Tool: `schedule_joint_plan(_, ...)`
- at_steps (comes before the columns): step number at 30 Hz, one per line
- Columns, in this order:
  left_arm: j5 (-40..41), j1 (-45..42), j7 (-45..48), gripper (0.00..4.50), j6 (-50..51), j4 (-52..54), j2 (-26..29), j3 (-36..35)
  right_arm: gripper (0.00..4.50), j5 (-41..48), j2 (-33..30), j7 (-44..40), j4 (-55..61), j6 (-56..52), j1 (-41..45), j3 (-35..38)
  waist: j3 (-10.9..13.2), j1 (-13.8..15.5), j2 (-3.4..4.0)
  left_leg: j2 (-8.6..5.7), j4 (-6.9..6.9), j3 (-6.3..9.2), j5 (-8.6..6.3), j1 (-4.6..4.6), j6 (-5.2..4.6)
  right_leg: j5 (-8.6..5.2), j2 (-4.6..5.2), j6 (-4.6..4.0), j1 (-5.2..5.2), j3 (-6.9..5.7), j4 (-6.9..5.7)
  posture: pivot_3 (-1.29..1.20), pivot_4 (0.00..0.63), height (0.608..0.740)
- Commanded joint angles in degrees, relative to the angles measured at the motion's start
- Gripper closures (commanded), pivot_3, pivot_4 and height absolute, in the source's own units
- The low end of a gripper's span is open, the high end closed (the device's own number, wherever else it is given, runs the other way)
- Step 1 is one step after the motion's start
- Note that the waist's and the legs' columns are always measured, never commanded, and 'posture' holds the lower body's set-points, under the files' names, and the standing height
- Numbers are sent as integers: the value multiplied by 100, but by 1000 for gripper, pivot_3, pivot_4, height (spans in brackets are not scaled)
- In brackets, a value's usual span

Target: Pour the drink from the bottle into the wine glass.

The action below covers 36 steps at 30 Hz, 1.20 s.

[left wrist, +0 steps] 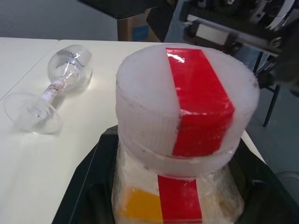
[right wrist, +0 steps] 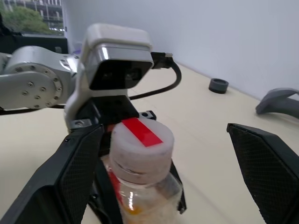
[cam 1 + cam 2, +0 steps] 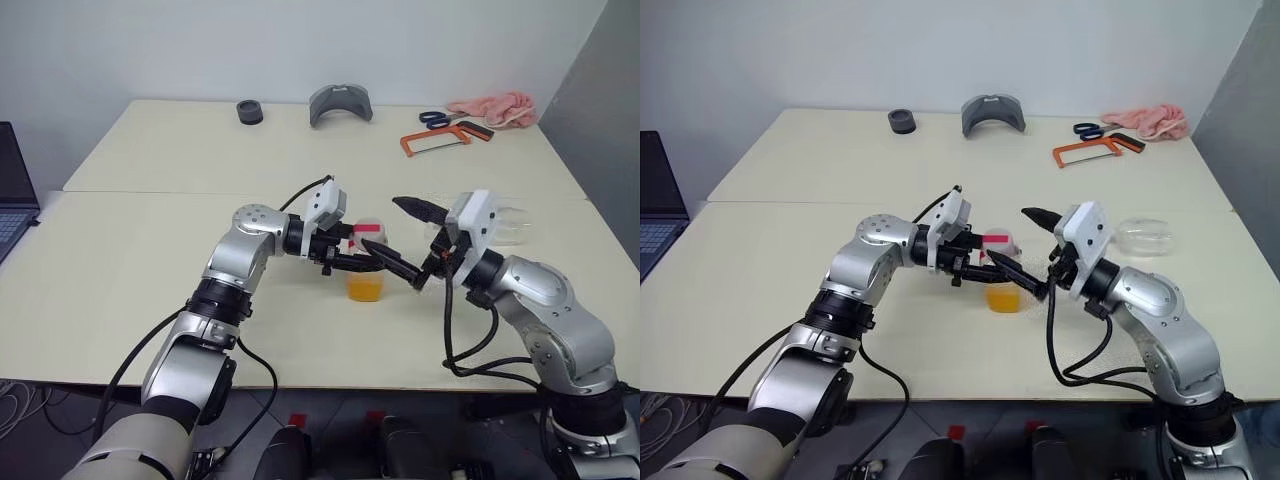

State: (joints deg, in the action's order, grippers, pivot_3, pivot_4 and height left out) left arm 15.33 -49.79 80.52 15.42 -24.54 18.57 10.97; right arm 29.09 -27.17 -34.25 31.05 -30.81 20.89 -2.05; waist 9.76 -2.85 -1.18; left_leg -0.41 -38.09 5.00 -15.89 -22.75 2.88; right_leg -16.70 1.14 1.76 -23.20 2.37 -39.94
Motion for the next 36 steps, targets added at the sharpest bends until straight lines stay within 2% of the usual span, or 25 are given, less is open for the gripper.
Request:
schedule_joint_plan(1, 54, -36, -9, 2308, -115, 217, 16, -27, 0, 380, -56, -26, 301, -203, 57, 231, 0, 1, 0, 0, 0, 2, 0, 0, 0, 0, 0, 0, 0, 0, 0, 0, 150, 740)
schedule_joint_plan(14, 38, -33, 1, 2308, -155, 222, 12, 5, 0, 398, -434, -239, -31, -839, 517, 17, 0, 1, 0, -1, 0, -3, 0, -1, 0, 0, 0, 0, 0, -2, 1, 0, 150, 740)
schedule_joint_plan(36, 5, 45, -7, 2308, -202, 271, 26, 31, 0, 178, -283, -327, -477, -910, 960, -361, 0, -2, 0, 0, 0, -2, 0, -1, 0, 0, 1, 0, 0, 0, 0, 0, 150, 740)
